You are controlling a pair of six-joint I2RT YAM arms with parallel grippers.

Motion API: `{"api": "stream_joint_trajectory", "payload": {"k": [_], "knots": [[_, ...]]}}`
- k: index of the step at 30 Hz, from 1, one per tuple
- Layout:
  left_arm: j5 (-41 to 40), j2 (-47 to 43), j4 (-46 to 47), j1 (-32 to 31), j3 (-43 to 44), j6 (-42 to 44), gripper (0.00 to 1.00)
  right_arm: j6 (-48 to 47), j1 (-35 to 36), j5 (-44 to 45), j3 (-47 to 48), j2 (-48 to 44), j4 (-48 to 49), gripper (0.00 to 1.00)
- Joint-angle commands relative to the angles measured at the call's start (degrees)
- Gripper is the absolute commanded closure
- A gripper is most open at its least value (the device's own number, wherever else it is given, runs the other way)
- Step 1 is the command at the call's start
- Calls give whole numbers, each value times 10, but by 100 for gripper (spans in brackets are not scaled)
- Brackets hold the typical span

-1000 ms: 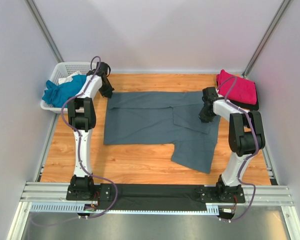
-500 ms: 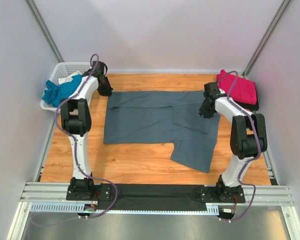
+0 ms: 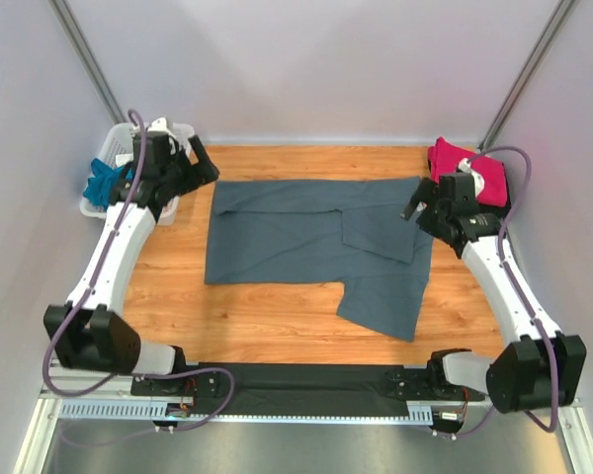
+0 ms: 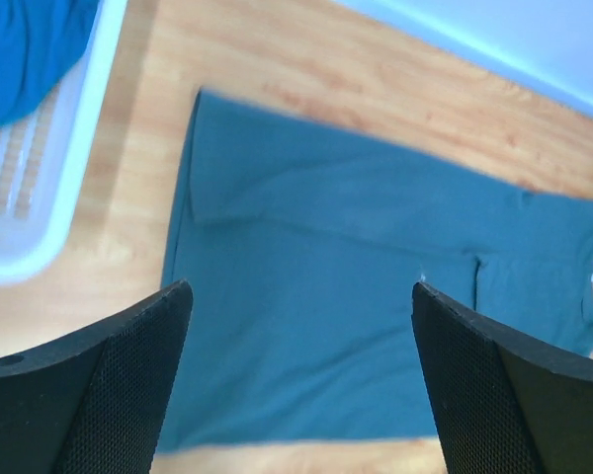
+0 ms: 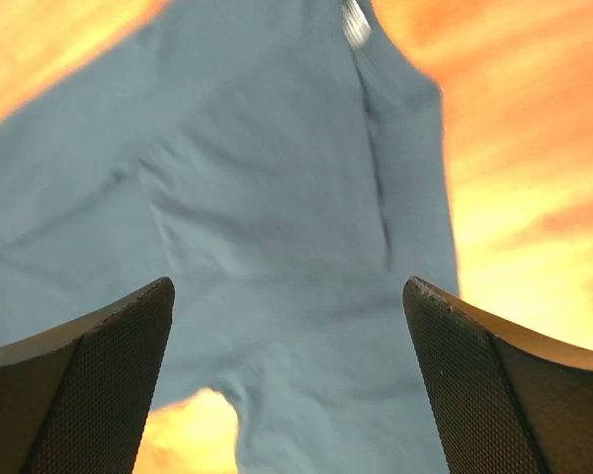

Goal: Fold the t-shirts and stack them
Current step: Fold the tshirt

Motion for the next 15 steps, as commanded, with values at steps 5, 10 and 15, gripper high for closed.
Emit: {"api": "stream_joint_trajectory", "payload": {"k": [5,10,15], "knots": [[-5,-238,-60,2,-238,-112,4,80,-2,5,-142,-154,-86,0],[-27,-337,-85,2,-406,-193,12,125,-2,2,-242,-249,-108,0],[-45,-365,-49,2,-506,-242,19,158,-3,-2,-289,-255,-129,0]]}}
